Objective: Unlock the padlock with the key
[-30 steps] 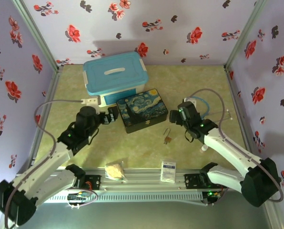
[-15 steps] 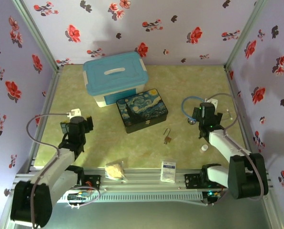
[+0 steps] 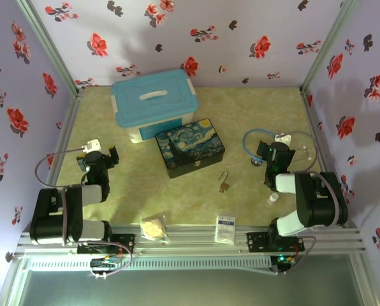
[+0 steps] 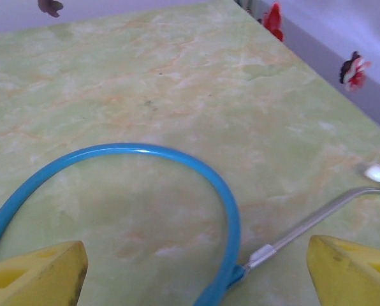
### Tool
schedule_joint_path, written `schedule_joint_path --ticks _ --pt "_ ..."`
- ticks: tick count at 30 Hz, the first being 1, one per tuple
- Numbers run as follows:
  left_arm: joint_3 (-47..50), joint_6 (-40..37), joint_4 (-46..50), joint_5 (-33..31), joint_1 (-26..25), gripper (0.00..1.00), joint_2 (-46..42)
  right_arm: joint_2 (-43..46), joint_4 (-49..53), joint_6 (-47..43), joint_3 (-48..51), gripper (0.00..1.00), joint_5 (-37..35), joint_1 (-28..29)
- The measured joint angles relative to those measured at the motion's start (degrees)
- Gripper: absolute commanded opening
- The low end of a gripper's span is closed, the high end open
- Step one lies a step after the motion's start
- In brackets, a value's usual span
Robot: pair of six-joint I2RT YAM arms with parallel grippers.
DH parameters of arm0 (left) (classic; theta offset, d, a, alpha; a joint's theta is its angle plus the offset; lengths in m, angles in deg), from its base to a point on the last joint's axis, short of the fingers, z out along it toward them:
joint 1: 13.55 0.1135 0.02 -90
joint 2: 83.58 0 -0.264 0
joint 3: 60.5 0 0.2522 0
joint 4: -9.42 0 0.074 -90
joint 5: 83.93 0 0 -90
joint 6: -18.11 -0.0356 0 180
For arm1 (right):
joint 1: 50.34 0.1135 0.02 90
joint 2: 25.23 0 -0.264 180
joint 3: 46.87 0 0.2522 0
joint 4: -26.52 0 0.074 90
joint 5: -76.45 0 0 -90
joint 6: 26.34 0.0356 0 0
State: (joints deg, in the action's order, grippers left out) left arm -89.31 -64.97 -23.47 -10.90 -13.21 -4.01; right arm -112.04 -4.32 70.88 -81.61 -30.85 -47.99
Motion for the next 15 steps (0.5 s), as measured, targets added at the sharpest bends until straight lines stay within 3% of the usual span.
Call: schedule_joint_path --ticks 5,15 --pt "-2.5 -0.5 -5.2 2.8 0.0 1.0 7.8 -2.6 -3.1 -0.3 0.0 0.99 1.7 -0.1" --pt "-5.5 -1.6 -5.2 4.5 -0.1 1.0 8.6 -2.6 -4.9 -0.9 0.0 0.99 2.5 -0.1"
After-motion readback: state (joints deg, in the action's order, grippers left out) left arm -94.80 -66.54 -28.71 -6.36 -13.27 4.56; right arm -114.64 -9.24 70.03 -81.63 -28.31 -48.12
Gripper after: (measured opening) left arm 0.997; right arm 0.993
